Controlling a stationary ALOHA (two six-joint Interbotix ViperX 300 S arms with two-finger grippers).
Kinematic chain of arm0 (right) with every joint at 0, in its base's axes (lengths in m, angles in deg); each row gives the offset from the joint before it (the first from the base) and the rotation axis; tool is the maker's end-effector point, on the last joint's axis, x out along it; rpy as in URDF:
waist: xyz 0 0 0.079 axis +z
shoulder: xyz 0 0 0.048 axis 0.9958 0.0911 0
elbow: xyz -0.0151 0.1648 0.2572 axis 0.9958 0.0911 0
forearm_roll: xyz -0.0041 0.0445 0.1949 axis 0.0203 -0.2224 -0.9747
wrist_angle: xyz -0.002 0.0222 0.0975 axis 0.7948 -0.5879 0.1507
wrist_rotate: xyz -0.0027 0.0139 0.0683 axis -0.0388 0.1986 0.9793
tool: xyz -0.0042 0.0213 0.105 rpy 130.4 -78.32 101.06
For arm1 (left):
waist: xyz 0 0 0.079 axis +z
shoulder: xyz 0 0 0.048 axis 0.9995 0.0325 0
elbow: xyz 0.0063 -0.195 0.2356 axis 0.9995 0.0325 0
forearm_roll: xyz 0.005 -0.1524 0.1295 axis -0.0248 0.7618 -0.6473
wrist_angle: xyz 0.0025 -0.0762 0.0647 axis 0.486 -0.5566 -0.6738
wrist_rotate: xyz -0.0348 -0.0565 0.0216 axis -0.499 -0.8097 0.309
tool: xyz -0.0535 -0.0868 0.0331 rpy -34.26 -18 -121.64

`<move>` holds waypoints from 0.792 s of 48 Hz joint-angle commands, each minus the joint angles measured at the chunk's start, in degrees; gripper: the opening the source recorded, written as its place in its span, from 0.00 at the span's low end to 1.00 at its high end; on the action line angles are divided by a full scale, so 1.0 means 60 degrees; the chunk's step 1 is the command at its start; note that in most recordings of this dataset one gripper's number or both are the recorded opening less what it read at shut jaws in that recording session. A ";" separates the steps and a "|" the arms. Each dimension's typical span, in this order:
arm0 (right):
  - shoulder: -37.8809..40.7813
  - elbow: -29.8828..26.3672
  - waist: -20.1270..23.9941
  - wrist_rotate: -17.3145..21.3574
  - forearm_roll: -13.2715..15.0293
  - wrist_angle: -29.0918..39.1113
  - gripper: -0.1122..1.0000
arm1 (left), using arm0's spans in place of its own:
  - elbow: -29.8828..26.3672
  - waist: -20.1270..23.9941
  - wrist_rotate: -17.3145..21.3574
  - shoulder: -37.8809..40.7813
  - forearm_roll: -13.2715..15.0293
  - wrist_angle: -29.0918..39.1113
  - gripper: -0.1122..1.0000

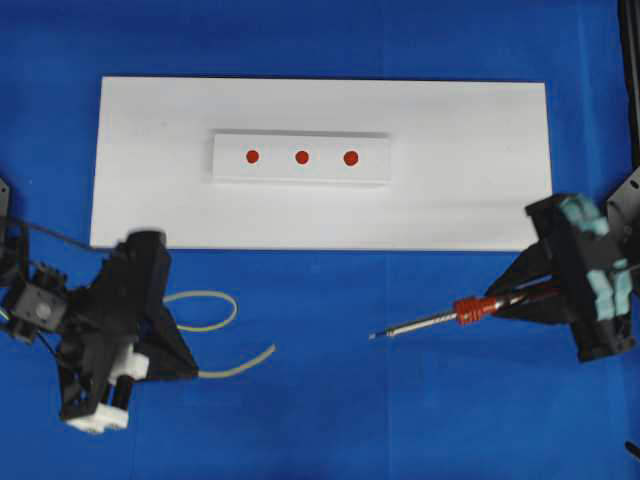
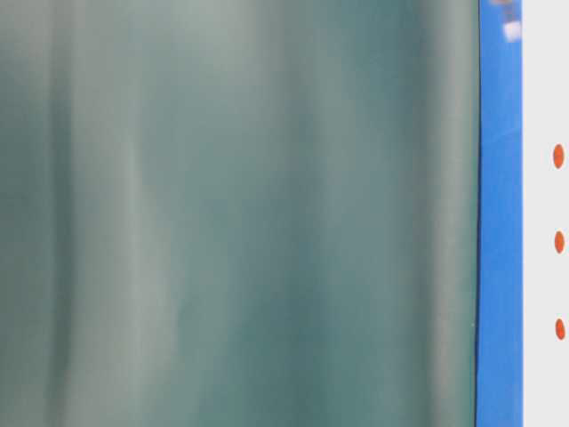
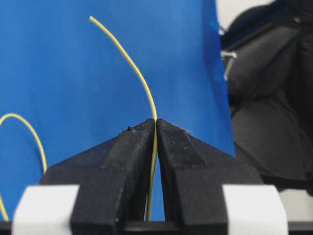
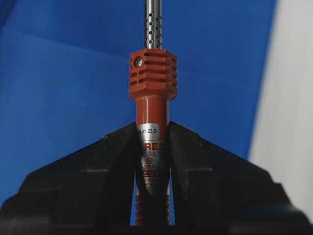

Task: Touch the tip of the soldering iron to the tip of the solder at the mark.
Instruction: 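Carry the wire and iron back down to the table front, then open both grippers to release the wire and iron on the table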

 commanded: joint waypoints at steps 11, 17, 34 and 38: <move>0.2373 -0.0161 0.0439 0.0293 -0.0029 -0.1509 0.16 | 0.0732 -0.0146 -0.0015 0.1743 -0.0029 -0.2710 0.13; 0.3398 -0.0249 0.0527 0.0308 -0.0029 -0.2153 0.16 | 0.0791 -0.0190 0.0190 0.2388 -0.0029 -0.3311 0.13; 0.4468 -0.0278 0.0776 0.0308 -0.0015 -0.3296 0.16 | 0.0762 -0.0396 0.0981 0.3311 -0.0029 -0.3472 0.13; 0.4541 -0.0278 0.0806 0.0308 -0.0015 -0.3311 0.16 | 0.0791 -0.0410 0.0996 0.3472 -0.0015 -0.3457 0.13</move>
